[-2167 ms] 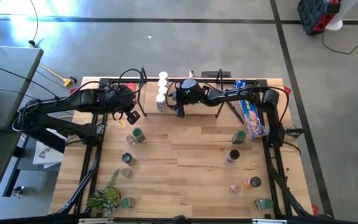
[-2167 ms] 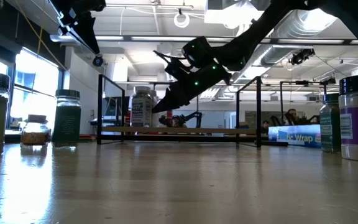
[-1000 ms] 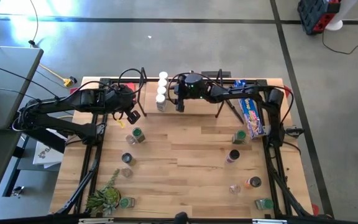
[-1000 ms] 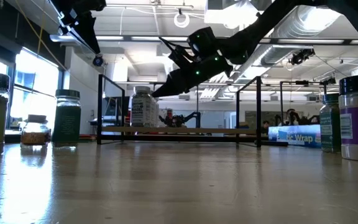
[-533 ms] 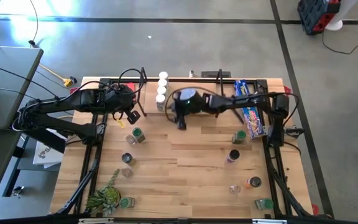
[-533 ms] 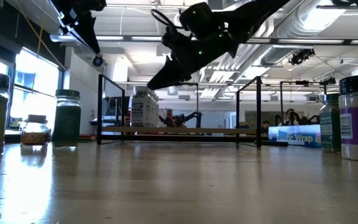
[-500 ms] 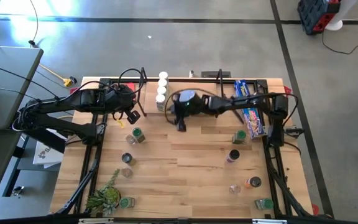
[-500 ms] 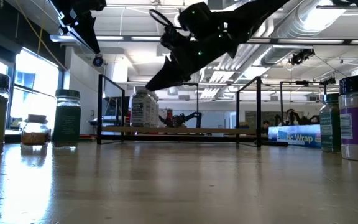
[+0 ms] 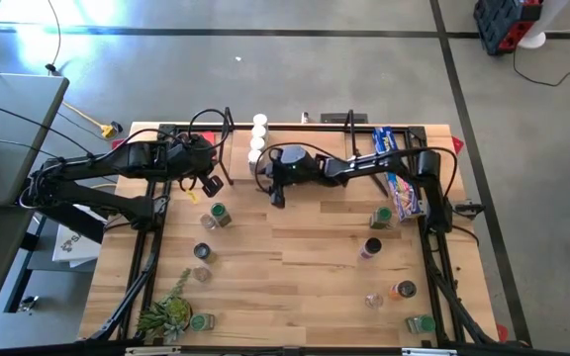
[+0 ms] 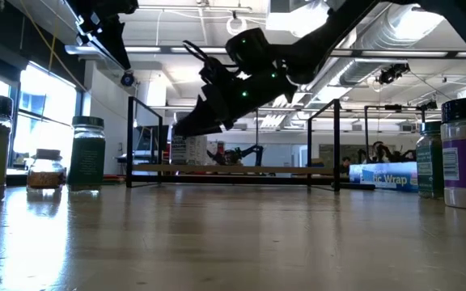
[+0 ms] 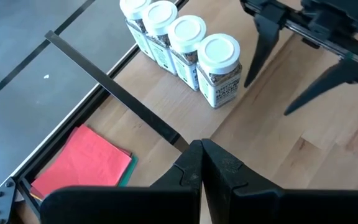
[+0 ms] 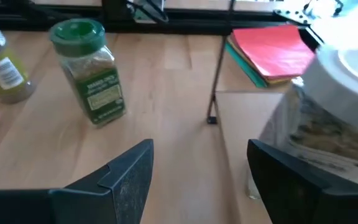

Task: Shelf spices
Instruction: Adjust the middle white seasoning bottle on the shelf

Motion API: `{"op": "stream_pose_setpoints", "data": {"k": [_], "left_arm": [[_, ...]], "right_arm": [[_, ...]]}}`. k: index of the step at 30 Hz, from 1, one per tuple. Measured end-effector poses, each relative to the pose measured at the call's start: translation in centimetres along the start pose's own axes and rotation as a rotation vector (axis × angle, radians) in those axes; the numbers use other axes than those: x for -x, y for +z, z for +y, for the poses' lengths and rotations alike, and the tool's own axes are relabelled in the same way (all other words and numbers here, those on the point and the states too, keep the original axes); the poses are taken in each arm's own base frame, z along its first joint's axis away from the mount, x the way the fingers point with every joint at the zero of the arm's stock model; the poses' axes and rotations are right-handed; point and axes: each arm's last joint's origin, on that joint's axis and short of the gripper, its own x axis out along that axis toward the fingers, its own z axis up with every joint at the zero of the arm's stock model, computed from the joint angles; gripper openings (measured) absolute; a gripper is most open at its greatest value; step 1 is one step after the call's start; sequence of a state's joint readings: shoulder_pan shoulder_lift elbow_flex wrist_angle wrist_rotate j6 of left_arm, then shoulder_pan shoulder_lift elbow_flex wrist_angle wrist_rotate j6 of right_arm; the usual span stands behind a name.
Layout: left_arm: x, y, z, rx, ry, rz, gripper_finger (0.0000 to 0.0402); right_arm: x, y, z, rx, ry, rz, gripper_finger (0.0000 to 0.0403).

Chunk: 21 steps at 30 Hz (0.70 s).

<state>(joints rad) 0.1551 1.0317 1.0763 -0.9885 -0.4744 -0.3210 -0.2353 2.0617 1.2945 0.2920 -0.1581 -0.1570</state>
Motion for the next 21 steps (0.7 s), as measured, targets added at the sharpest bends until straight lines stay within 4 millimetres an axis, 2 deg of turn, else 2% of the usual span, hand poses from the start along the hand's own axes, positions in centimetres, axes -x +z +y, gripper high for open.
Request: {"op": "stream_pose_setpoints", "data": {"k": [21], "left_arm": [[0.0, -0.01, 0.0, -0.001, 0.0, 0.001, 0.0]], "right_arm": [[0.22, 0.15, -0.33, 0.025, -0.094, 0.016, 0.0254]]}}
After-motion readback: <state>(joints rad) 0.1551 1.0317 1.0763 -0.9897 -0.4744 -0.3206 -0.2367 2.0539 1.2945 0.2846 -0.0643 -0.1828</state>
